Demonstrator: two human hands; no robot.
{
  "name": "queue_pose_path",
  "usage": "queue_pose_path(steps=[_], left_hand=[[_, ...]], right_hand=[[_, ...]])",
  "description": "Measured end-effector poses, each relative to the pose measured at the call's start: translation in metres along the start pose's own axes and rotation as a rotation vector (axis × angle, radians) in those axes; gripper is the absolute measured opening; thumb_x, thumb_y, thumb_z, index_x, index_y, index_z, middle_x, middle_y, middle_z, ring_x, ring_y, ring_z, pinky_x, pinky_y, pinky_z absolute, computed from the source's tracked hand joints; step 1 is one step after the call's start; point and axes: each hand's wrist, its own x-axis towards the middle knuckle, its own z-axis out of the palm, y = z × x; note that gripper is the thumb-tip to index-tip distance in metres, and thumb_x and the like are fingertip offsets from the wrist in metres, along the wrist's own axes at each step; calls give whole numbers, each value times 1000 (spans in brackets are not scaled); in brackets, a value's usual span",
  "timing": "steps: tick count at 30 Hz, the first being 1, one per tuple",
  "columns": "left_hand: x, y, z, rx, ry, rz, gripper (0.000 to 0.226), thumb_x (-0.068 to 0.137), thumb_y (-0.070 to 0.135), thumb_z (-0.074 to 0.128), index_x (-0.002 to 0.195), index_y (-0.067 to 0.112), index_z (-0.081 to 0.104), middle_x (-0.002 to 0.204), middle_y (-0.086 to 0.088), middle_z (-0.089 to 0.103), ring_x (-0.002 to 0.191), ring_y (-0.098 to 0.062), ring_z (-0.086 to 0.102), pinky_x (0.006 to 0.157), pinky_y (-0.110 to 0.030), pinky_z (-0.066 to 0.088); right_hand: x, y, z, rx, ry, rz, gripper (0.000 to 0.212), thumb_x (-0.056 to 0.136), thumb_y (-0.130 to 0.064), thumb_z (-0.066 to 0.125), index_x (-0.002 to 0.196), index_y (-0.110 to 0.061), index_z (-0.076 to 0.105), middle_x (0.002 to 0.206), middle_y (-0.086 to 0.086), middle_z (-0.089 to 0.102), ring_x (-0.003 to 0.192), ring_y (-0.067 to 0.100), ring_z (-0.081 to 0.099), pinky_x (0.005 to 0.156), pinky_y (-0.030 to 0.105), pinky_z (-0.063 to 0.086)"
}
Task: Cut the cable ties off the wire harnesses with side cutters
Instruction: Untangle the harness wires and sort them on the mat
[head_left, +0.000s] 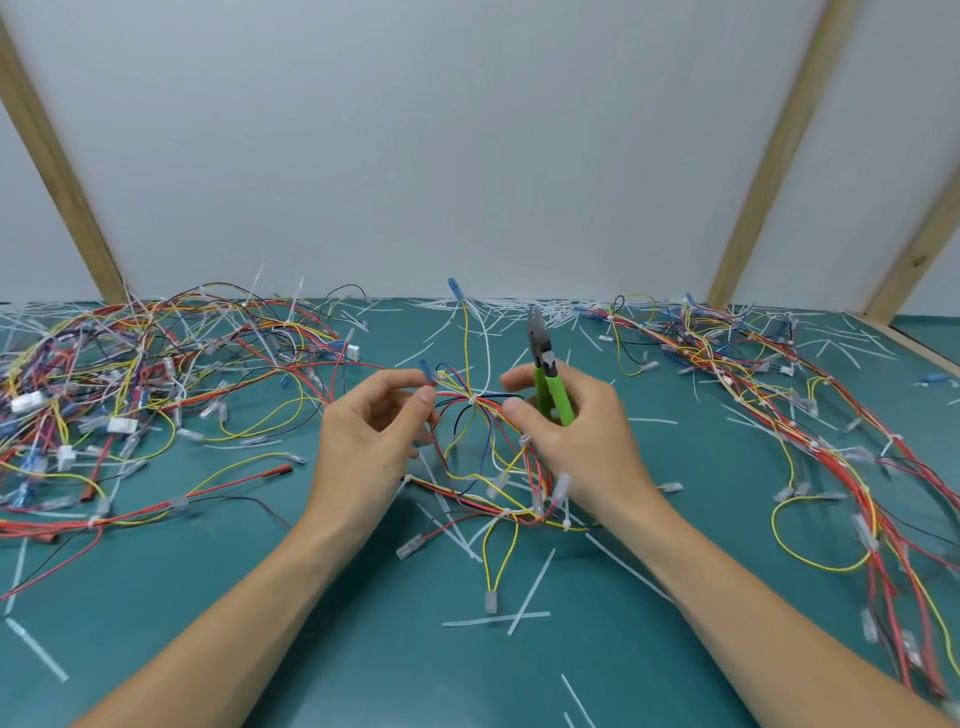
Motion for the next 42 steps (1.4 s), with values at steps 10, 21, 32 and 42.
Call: queue_pose_path(steps=[10,21,32,42], left_hand=[[-1,2,1,-8,-66,36,13,99,5,57,111,7,61,82,-3,65,85,-15,76,74,-15,51],[-5,11,3,1,-175,144,16,100,1,54,115,3,59,88,-3,66,92,-19,76,83,-15,49],[-9,5,4,237,-143,181,25,104,17,49,129,17,53,95,2,69,97,-11,70,87,-35,53],[-15,8,3,451,-401,167,15,101,23,56,105,21,71,93,13,75,97,-5,69,93,-31,50]], right_hand=[[19,-2,-31,-84,151,-102,11,81,-21,70,75,-18,62,60,-6,55,56,13,46,56,28,41],[11,4,-17,-43,-206,152,14,89,-26,80,77,-19,76,60,-10,68,56,11,53,56,19,44],[13,8,-17,263,-130,336,10,95,-18,71,85,-20,71,71,-4,64,63,13,62,63,25,52],[24,7,-25,674,28,354,11,99,-17,63,88,-20,63,74,-3,62,67,15,58,62,28,49]])
